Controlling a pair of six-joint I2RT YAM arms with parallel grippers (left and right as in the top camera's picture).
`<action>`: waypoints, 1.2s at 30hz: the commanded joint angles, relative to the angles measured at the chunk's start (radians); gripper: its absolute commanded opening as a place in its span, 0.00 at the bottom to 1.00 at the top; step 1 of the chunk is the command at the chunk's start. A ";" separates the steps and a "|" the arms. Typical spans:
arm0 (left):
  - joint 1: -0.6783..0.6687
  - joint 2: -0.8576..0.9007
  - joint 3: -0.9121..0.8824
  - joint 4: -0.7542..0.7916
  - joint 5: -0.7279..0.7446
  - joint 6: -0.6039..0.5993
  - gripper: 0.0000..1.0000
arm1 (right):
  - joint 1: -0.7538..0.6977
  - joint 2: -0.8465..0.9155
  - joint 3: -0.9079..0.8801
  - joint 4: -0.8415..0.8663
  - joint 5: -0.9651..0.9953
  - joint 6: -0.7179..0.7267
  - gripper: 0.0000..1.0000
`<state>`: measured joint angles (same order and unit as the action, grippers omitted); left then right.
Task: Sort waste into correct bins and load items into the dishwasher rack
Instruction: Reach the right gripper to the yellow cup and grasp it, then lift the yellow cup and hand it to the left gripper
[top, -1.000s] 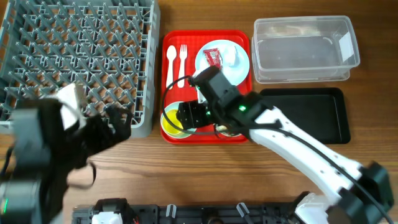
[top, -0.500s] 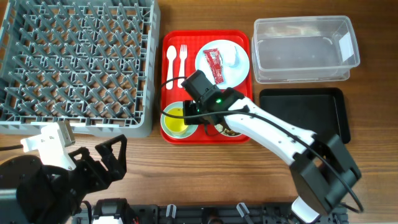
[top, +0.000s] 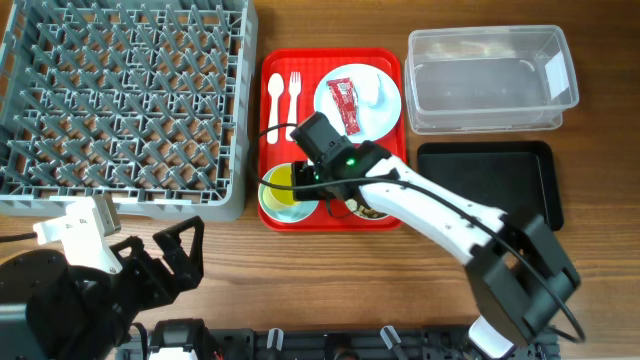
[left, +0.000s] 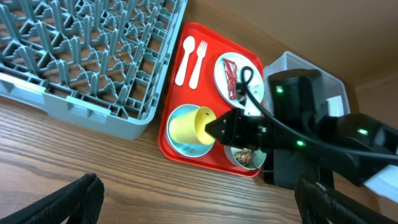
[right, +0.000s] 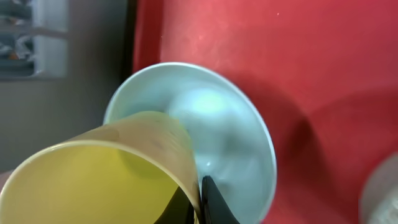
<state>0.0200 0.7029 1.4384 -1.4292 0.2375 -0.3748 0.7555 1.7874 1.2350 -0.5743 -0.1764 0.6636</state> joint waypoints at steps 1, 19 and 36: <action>0.006 -0.003 0.003 0.042 0.008 0.019 1.00 | -0.045 -0.177 0.017 -0.037 -0.009 -0.020 0.04; 0.006 0.431 0.003 0.333 1.056 0.099 0.98 | -0.385 -0.666 0.017 -0.089 -0.591 -0.235 0.04; -0.058 0.649 0.003 0.327 1.340 0.180 0.97 | -0.371 -0.560 0.017 0.264 -0.798 -0.082 0.04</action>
<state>-0.0132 1.3911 1.4399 -1.1015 1.5284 -0.2352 0.3740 1.1801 1.2354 -0.3553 -0.9165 0.5278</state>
